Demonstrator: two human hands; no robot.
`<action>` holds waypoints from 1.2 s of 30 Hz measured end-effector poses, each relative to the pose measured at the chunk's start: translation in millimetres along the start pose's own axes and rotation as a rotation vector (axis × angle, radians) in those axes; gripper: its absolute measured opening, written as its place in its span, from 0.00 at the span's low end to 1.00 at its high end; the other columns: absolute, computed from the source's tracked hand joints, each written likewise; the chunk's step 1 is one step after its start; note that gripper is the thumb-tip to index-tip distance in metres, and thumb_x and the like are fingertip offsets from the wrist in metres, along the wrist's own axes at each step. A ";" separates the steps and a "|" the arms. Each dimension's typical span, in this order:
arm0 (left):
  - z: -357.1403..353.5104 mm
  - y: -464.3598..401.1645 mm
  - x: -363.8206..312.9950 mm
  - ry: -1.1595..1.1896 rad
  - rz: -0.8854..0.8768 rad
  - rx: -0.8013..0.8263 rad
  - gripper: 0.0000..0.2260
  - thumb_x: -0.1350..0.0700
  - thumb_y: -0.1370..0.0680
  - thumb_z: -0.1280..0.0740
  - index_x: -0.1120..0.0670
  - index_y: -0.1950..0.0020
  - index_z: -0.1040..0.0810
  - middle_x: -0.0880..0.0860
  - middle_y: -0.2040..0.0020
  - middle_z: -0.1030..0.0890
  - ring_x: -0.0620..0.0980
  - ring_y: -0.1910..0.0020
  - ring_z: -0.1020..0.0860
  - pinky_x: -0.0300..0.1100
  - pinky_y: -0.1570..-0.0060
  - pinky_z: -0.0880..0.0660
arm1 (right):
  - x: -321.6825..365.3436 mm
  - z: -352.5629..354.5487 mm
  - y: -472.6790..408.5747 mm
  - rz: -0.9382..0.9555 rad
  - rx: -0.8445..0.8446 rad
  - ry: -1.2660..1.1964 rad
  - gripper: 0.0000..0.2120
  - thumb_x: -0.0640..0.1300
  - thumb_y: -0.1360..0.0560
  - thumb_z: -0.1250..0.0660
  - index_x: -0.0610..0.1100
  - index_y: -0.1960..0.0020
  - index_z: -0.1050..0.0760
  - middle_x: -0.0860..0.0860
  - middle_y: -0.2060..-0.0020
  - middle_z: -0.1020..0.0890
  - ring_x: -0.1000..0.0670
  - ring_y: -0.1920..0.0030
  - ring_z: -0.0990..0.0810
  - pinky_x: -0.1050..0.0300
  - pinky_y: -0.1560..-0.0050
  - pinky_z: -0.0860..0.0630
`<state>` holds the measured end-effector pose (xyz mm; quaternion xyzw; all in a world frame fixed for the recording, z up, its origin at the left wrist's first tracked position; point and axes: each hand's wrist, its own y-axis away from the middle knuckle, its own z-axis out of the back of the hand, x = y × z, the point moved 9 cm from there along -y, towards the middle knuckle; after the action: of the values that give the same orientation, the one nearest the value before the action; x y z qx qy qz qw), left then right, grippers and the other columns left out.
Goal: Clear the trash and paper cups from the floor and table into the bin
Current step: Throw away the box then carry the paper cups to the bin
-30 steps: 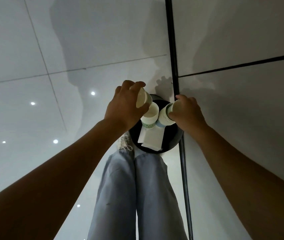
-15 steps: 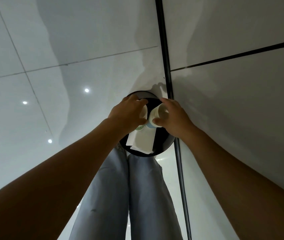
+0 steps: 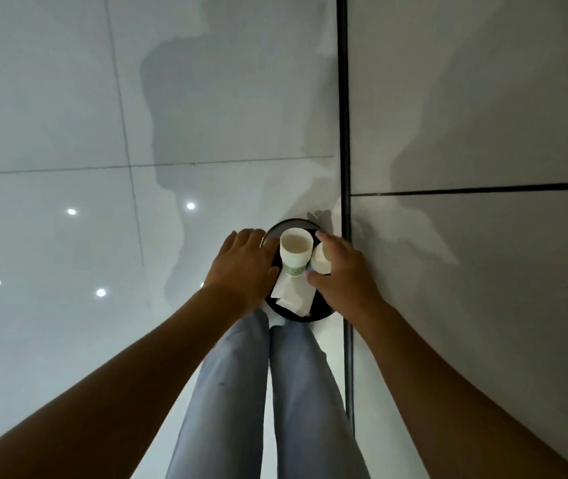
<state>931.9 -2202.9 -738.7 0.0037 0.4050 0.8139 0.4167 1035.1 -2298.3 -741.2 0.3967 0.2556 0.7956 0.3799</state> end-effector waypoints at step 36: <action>-159.3 909.1 77.6 0.788 1.537 -0.863 0.21 0.48 0.20 0.42 0.54 0.28 0.35 0.54 0.31 0.31 0.53 0.32 0.34 0.44 0.33 0.37 | 390.7 -384.7 702.7 1.538 0.583 1.067 0.30 0.52 0.24 0.35 0.51 0.25 0.42 0.49 0.27 0.37 0.44 0.30 0.37 0.47 0.37 0.30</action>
<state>212.7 -2549.8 -269.4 -0.1590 0.0688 0.8860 -0.4302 280.3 -2431.4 -286.3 0.1214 0.2519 0.8068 -0.5205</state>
